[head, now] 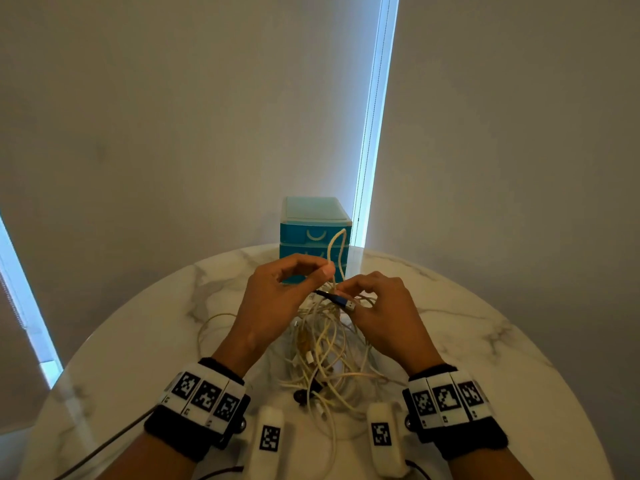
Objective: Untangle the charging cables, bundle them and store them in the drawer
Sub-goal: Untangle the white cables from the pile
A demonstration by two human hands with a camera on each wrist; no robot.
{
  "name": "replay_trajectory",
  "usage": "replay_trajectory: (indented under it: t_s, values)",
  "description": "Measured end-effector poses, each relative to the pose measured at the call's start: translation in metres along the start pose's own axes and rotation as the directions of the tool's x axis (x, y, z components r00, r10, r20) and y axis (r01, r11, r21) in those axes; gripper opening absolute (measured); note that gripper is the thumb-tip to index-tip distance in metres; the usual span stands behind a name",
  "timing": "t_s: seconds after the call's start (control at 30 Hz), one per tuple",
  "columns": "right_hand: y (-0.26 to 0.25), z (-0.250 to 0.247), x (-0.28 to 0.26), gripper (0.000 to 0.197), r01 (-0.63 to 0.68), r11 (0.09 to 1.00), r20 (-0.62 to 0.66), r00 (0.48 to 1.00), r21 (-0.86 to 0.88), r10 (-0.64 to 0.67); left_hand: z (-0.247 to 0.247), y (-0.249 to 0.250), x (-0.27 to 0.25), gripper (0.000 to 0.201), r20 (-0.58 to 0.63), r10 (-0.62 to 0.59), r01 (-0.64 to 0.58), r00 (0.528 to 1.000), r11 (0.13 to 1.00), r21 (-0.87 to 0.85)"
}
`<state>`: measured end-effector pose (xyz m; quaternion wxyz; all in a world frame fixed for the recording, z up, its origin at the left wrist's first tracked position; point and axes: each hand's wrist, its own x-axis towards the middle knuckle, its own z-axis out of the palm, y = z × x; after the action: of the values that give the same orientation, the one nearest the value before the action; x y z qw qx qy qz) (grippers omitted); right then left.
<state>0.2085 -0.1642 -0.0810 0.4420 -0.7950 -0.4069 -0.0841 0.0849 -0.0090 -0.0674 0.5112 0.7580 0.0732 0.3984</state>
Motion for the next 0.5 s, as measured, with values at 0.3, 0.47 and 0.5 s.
replay_trajectory:
  t_s: [0.3, 0.47, 0.5]
  values:
    - [0.01, -0.004, 0.0, 0.016, -0.101, 0.958, -0.146, 0.979, 0.268, 0.144, -0.008, -0.01, 0.004, 0.024, 0.344, -0.086, -0.013, 0.935, 0.961, 0.277]
    - [0.007, -0.005, 0.001, 0.014, -0.087, 0.939, -0.216, 0.962, 0.332, 0.165, -0.009, -0.012, 0.002, 0.038, 0.429, -0.185, -0.027, 0.884, 0.897, 0.442]
    - [0.006, -0.005, 0.001, 0.013, -0.082, 0.935, -0.222, 0.961, 0.346, 0.167, -0.009, -0.011, 0.001, 0.038, 0.443, -0.199, -0.036, 0.874, 0.883, 0.467]
